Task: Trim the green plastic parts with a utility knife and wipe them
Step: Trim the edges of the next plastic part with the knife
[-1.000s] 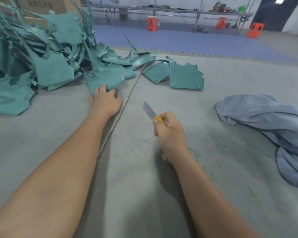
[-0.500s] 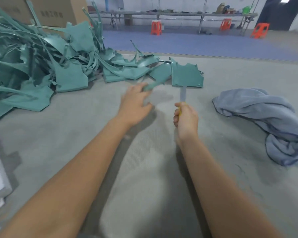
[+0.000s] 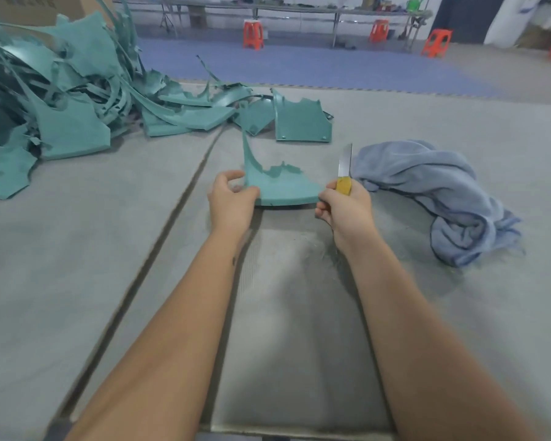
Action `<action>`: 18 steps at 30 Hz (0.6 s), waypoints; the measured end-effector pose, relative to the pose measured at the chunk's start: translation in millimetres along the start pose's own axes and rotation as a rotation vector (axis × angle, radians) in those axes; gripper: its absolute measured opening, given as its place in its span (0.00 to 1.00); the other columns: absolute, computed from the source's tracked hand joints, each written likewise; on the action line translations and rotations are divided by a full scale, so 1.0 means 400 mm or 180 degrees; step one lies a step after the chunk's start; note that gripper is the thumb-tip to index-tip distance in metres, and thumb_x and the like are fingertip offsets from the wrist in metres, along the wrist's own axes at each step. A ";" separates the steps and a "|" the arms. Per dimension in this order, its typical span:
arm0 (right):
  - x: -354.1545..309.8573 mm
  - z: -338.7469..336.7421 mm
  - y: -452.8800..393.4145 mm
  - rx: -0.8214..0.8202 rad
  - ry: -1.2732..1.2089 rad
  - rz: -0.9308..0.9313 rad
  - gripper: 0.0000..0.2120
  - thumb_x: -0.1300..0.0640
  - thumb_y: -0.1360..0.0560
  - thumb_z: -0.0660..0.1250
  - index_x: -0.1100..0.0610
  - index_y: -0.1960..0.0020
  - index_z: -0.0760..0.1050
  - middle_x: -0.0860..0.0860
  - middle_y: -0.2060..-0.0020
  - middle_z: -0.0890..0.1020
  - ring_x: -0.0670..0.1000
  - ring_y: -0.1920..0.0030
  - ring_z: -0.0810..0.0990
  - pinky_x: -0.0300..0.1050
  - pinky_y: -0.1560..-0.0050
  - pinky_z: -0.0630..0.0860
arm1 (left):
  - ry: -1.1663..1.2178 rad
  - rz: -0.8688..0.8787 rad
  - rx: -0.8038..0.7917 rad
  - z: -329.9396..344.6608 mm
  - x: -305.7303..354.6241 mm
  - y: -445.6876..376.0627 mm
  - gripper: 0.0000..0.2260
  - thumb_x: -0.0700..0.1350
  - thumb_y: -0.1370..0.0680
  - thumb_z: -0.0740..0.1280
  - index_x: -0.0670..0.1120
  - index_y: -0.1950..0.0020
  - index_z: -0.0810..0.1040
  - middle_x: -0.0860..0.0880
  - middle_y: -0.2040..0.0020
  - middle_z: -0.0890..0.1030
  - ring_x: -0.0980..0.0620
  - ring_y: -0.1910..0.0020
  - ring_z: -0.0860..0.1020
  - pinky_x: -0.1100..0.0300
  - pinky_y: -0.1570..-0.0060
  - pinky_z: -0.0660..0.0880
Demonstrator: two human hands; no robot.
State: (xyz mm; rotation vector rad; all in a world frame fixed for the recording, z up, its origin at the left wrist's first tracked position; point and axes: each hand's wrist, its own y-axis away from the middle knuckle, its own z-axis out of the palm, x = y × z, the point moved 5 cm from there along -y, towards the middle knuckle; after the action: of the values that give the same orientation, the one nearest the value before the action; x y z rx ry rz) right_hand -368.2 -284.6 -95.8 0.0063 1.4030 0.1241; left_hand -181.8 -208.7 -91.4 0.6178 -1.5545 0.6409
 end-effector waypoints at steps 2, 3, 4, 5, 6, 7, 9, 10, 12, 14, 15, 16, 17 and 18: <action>-0.006 -0.011 -0.001 0.0034 0.0087 -0.0163 0.11 0.71 0.29 0.60 0.56 0.63 0.69 0.49 0.73 0.72 0.45 0.76 0.71 0.40 0.70 0.73 | 0.0073 -0.0132 -0.0137 -0.001 -0.011 -0.009 0.24 0.39 0.28 0.71 0.48 0.33 0.70 0.52 0.43 0.73 0.58 0.49 0.77 0.68 0.53 0.74; -0.011 -0.017 -0.003 0.0090 0.0094 -0.0216 0.12 0.71 0.29 0.60 0.55 0.64 0.68 0.47 0.76 0.71 0.45 0.76 0.71 0.40 0.71 0.73 | 0.0142 -0.0230 -0.0210 -0.001 -0.017 -0.014 0.28 0.40 0.29 0.73 0.49 0.31 0.68 0.51 0.41 0.72 0.54 0.47 0.77 0.62 0.51 0.76; -0.015 -0.023 -0.004 0.0135 0.0011 -0.0222 0.13 0.71 0.29 0.60 0.55 0.65 0.68 0.46 0.77 0.71 0.46 0.76 0.70 0.39 0.71 0.72 | 0.0181 -0.0307 -0.0265 -0.001 -0.019 -0.017 0.30 0.41 0.30 0.74 0.50 0.30 0.67 0.50 0.40 0.72 0.52 0.45 0.76 0.59 0.52 0.76; -0.017 -0.025 -0.003 0.0156 -0.0181 -0.0185 0.13 0.71 0.29 0.60 0.55 0.65 0.67 0.46 0.78 0.70 0.46 0.76 0.70 0.39 0.72 0.72 | 0.0182 -0.0330 -0.0312 -0.001 -0.018 -0.017 0.31 0.41 0.30 0.75 0.51 0.31 0.67 0.50 0.40 0.72 0.52 0.45 0.76 0.59 0.53 0.75; -0.017 -0.026 -0.002 0.0174 -0.0449 -0.0133 0.14 0.71 0.29 0.61 0.55 0.65 0.67 0.46 0.78 0.70 0.46 0.76 0.69 0.38 0.72 0.71 | 0.0128 -0.0300 -0.0361 0.000 -0.017 -0.016 0.30 0.41 0.30 0.76 0.52 0.32 0.68 0.50 0.40 0.72 0.52 0.45 0.76 0.59 0.53 0.75; -0.018 -0.026 -0.002 0.0203 -0.0742 -0.0093 0.14 0.72 0.28 0.61 0.55 0.65 0.66 0.46 0.79 0.70 0.46 0.76 0.68 0.38 0.72 0.70 | 0.0015 -0.0222 -0.0434 0.006 -0.012 -0.011 0.28 0.41 0.30 0.76 0.52 0.34 0.70 0.50 0.40 0.72 0.53 0.46 0.76 0.59 0.53 0.75; -0.020 -0.023 0.002 0.0248 -0.1282 -0.0045 0.15 0.72 0.27 0.62 0.55 0.65 0.65 0.45 0.80 0.70 0.45 0.78 0.67 0.37 0.74 0.69 | -0.0365 0.0072 -0.0659 0.028 -0.002 0.007 0.21 0.41 0.29 0.74 0.51 0.38 0.73 0.50 0.41 0.75 0.54 0.47 0.76 0.60 0.51 0.76; -0.020 -0.021 0.005 0.0234 -0.1486 -0.0023 0.16 0.72 0.26 0.63 0.55 0.65 0.64 0.45 0.80 0.70 0.44 0.79 0.66 0.36 0.75 0.67 | -0.0554 0.0240 -0.0770 0.042 0.002 0.017 0.17 0.40 0.27 0.73 0.51 0.41 0.75 0.50 0.42 0.77 0.54 0.47 0.77 0.59 0.48 0.76; -0.026 -0.014 0.012 0.0135 -0.1714 -0.0022 0.17 0.72 0.25 0.62 0.55 0.65 0.63 0.46 0.79 0.69 0.44 0.79 0.63 0.37 0.77 0.63 | -0.0728 0.0437 -0.0924 0.062 0.010 0.036 0.10 0.40 0.25 0.70 0.52 0.47 0.79 0.52 0.46 0.81 0.54 0.47 0.78 0.60 0.45 0.76; -0.041 -0.012 0.019 -0.0011 -0.1888 -0.0158 0.18 0.73 0.26 0.59 0.55 0.67 0.62 0.46 0.79 0.66 0.44 0.79 0.60 0.37 0.78 0.59 | -0.0521 0.0453 -0.1145 0.072 0.018 0.054 0.10 0.39 0.25 0.70 0.51 0.48 0.80 0.53 0.48 0.82 0.55 0.47 0.80 0.70 0.52 0.76; -0.051 -0.012 0.022 -0.0083 -0.1993 -0.0251 0.18 0.74 0.27 0.59 0.54 0.67 0.61 0.46 0.78 0.65 0.44 0.78 0.60 0.37 0.77 0.59 | -0.0364 0.0473 -0.1331 0.076 0.021 0.062 0.11 0.38 0.26 0.71 0.51 0.47 0.80 0.54 0.47 0.82 0.56 0.47 0.80 0.72 0.53 0.75; -0.060 -0.011 0.026 -0.0139 -0.2094 -0.0322 0.19 0.74 0.27 0.58 0.54 0.67 0.60 0.47 0.78 0.64 0.44 0.78 0.59 0.37 0.78 0.59 | -0.0272 0.0567 -0.1507 0.081 0.024 0.070 0.13 0.38 0.27 0.73 0.51 0.46 0.80 0.53 0.47 0.82 0.56 0.46 0.80 0.71 0.50 0.75; -0.068 -0.011 0.029 -0.0172 -0.2184 -0.0364 0.18 0.74 0.27 0.58 0.54 0.67 0.60 0.47 0.77 0.63 0.44 0.78 0.60 0.37 0.78 0.59 | -0.0270 0.0718 -0.1615 0.083 0.030 0.081 0.14 0.39 0.28 0.75 0.52 0.46 0.80 0.53 0.46 0.82 0.57 0.46 0.80 0.69 0.47 0.75; -0.073 -0.011 0.032 -0.0185 -0.2256 -0.0379 0.18 0.73 0.27 0.58 0.54 0.67 0.59 0.47 0.77 0.63 0.44 0.78 0.60 0.37 0.78 0.60 | -0.0294 0.0883 -0.1626 0.084 0.035 0.089 0.15 0.40 0.30 0.76 0.53 0.47 0.81 0.53 0.47 0.83 0.57 0.46 0.80 0.66 0.44 0.75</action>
State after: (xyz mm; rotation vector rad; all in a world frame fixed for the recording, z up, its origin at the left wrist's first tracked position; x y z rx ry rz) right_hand -378.2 -274.7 -66.8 -0.0752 0.6892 0.0537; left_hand -231.6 -208.2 -80.9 0.0475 -1.8194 0.3944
